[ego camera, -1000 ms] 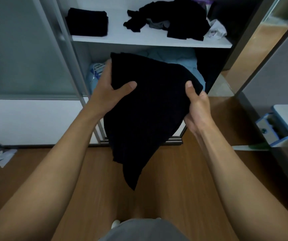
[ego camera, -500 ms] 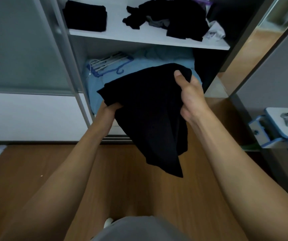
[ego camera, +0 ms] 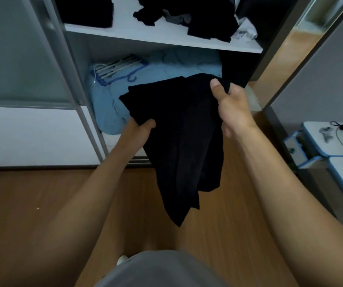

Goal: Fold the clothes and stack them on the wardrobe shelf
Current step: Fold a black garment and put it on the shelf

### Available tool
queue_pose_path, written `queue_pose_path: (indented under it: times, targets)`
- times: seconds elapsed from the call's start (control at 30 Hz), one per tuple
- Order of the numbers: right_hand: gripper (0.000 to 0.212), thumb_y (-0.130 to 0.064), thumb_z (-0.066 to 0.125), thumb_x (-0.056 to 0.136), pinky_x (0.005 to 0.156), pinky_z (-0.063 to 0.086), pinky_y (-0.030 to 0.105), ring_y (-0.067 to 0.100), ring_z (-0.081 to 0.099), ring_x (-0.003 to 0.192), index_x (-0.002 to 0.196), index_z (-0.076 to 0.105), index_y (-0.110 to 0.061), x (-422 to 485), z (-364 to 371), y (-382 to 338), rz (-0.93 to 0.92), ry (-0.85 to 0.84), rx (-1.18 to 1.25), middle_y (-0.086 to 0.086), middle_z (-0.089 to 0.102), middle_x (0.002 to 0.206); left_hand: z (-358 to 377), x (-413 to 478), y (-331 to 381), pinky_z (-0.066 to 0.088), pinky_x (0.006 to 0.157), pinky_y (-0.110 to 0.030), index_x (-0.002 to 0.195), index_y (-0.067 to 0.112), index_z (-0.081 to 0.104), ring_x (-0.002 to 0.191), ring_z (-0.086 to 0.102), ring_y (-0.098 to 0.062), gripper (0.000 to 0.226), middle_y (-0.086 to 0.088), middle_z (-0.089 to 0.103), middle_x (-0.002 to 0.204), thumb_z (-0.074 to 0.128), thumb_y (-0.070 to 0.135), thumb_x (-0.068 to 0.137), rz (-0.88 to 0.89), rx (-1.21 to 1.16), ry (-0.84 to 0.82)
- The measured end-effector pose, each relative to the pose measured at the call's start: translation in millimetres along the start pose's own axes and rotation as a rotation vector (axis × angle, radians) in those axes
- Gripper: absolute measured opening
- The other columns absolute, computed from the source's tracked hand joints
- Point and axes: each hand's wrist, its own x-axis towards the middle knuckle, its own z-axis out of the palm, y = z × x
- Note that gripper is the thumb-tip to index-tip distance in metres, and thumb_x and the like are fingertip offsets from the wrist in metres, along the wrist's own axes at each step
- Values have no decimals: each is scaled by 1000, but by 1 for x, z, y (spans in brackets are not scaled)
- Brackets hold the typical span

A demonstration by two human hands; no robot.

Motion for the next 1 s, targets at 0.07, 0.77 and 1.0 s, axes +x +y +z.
queue_pose_path:
  times: [0.07,0.77,1.0]
  targets:
    - [32,-32,53,102,71,57,26,14,71,76,82,68,-11,8,-12,-7,-10,2,-212,2,73,82,-5,6,5,47,58,-15,80,25,54,64,62,0,7,15,63,69,54,17,80,-4,-7,-54]
    - [35,-33,57,98,102,48,40,26,64,113,121,63,-7,-22,36,73,212,-159,591,14,67,122,-69,9,42,55,57,-29,91,19,64,70,73,-18,19,2,74,69,67,22,72,-59,-300,149]
    - [86,-78,69,66,111,44,36,14,59,127,135,55,-29,-31,61,94,315,-491,218,-3,64,136,-91,11,47,57,59,-30,90,16,66,72,75,-20,13,-4,76,76,68,11,78,-45,-455,125]
